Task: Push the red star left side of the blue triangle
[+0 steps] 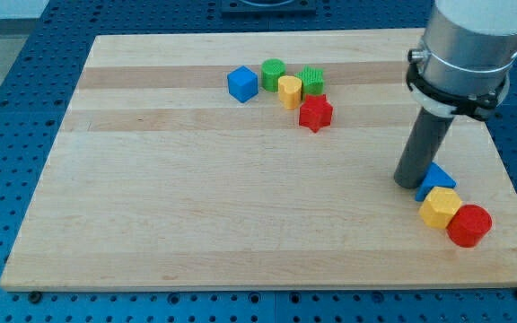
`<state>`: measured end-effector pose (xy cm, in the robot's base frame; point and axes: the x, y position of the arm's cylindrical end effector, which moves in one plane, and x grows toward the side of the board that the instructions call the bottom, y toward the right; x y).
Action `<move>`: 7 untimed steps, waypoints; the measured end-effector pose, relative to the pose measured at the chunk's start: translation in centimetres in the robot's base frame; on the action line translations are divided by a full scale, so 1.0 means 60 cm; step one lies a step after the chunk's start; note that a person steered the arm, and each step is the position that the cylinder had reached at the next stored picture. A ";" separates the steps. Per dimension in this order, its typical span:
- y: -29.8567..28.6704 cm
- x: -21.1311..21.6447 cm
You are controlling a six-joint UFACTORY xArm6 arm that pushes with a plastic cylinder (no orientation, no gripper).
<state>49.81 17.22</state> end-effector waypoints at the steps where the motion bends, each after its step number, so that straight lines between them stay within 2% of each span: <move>1: -0.005 -0.016; 3: -0.231 -0.044; 4: -0.335 -0.096; 5: -0.352 -0.179; 6: -0.330 -0.240; 7: -0.276 -0.244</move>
<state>35.16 0.67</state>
